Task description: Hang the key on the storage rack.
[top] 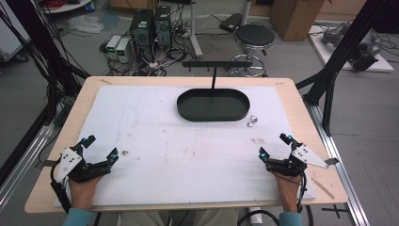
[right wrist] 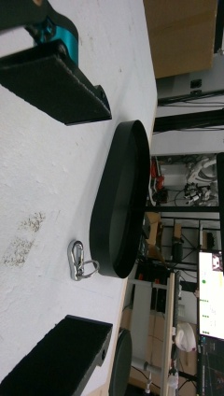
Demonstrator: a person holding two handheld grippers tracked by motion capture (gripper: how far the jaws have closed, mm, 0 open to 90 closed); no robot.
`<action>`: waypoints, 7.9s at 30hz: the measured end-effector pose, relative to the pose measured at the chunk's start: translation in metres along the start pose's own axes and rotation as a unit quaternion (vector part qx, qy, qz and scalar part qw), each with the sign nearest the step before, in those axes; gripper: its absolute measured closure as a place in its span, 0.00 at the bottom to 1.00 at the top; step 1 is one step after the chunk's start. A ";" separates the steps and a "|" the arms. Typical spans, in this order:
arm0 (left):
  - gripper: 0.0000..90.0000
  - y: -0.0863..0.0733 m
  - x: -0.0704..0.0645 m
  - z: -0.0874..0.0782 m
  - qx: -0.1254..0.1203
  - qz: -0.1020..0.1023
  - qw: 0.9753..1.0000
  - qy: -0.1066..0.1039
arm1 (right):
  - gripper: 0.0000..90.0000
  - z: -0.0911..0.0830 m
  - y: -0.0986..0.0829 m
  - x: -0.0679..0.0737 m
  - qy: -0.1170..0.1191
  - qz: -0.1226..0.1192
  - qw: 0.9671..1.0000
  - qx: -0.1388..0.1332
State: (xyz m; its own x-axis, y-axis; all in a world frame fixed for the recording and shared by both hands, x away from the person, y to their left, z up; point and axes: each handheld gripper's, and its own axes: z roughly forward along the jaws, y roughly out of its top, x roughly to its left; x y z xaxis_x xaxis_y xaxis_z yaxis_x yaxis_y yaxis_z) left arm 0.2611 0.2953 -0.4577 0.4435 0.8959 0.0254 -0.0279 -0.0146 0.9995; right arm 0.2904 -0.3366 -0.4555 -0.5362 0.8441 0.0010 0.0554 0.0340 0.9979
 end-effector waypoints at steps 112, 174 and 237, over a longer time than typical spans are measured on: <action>0.06 0.000 -0.001 0.001 0.002 0.002 1.000 -0.001 | 0.52 0.186 0.074 -0.091 0.142 -0.142 0.858 0.473; 0.06 0.000 -0.001 0.001 0.003 0.003 1.000 -0.004 | 0.98 0.195 0.069 -0.086 0.140 -0.159 0.841 0.497; 0.06 0.000 0.000 0.001 0.001 0.000 1.000 -0.004 | 0.99 0.171 0.186 -0.092 0.172 -0.035 0.956 0.236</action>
State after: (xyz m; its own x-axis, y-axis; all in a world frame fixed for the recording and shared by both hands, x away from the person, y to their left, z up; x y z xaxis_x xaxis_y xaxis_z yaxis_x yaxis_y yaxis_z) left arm 0.2615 0.2946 -0.4576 0.4501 0.8926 0.0265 -0.0261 -0.0165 0.9995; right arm 0.4944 -0.3162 -0.2810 -0.7935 0.6075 0.0367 0.3384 0.3901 0.8563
